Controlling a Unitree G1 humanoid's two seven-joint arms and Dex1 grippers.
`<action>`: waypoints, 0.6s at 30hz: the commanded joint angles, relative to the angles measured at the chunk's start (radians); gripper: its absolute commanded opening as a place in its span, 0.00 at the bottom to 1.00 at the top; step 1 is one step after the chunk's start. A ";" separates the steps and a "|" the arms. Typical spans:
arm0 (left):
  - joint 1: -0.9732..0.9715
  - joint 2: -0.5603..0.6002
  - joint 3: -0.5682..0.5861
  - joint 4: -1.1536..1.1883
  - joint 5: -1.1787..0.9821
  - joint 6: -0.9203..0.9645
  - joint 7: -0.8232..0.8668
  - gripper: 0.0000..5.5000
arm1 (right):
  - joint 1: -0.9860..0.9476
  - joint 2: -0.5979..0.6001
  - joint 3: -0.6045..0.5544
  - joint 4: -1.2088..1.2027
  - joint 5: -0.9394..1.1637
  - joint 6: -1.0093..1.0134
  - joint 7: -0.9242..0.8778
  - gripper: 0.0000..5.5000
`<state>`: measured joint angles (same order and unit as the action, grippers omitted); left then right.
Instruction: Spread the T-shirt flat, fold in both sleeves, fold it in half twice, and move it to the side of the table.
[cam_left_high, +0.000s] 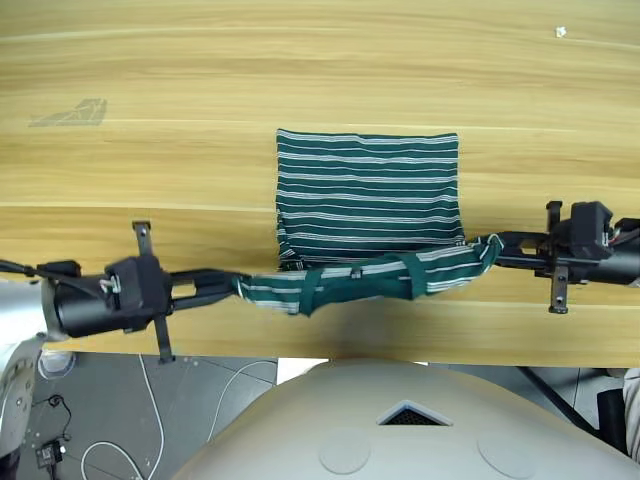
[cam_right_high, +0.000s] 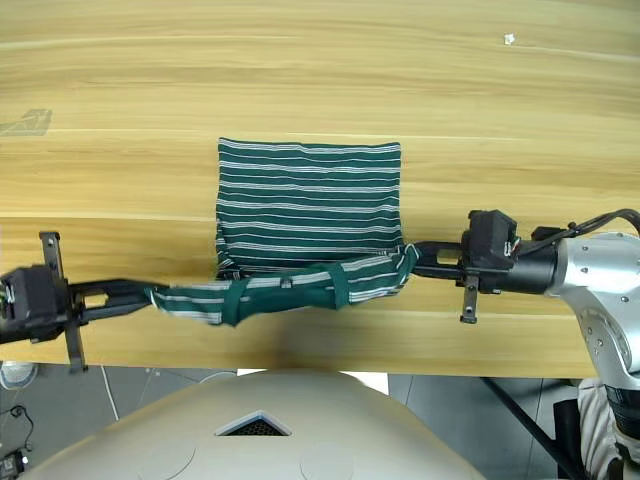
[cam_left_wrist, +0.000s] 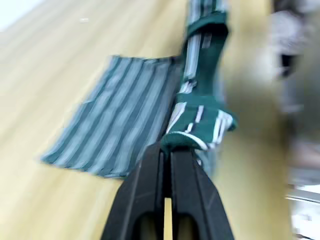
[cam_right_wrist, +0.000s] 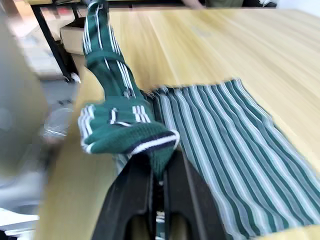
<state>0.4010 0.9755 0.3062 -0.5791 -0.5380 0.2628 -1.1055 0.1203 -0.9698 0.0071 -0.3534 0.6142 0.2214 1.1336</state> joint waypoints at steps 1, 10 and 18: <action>-0.397 -0.150 -0.283 0.281 0.203 0.062 0.155 0.00 | -0.280 0.140 0.100 0.372 -0.202 -0.117 -0.016 0.00; -0.659 -0.399 -0.437 0.649 0.376 -0.031 0.312 0.00 | -0.599 0.333 0.139 0.930 -0.408 -0.351 -0.026 0.00; -0.684 -0.442 -0.409 0.728 0.384 -0.080 0.333 0.00 | -0.711 0.419 0.125 1.095 -0.459 -0.451 -0.038 0.00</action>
<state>-0.2591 0.5373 -0.1316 0.1366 -0.1572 0.1939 -0.7903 -0.5384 -0.5731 0.1454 0.7038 0.1729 -0.2020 1.1022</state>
